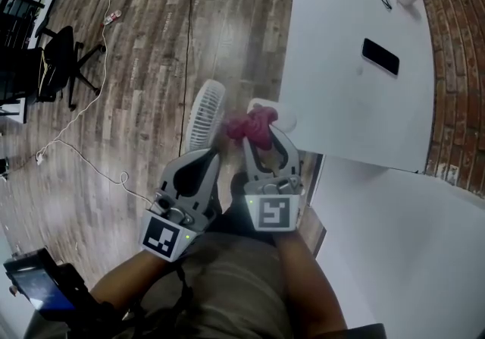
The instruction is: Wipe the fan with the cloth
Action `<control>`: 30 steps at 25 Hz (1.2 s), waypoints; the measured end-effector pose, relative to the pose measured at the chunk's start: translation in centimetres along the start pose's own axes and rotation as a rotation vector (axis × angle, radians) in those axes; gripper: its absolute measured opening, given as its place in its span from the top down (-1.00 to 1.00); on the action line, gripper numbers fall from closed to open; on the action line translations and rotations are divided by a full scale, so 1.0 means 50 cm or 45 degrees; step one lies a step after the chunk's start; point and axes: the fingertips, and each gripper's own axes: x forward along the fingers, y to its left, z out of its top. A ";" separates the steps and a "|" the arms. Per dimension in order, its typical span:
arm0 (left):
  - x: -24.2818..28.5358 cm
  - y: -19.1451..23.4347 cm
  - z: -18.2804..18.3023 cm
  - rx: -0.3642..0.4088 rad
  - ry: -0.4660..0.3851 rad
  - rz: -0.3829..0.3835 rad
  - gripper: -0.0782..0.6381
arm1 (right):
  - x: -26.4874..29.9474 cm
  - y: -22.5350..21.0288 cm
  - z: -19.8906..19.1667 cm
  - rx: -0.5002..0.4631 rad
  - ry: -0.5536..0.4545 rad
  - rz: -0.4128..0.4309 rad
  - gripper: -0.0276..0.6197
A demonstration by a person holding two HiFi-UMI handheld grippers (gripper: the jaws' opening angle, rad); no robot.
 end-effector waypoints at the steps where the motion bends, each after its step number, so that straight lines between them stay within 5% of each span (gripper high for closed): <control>1: -0.002 0.002 -0.001 -0.002 0.002 0.003 0.78 | 0.000 0.000 -0.002 0.006 -0.001 -0.002 0.39; 30: 0.017 -0.007 -0.027 -0.015 0.035 -0.004 0.78 | -0.008 -0.064 -0.074 -0.028 0.062 -0.040 0.38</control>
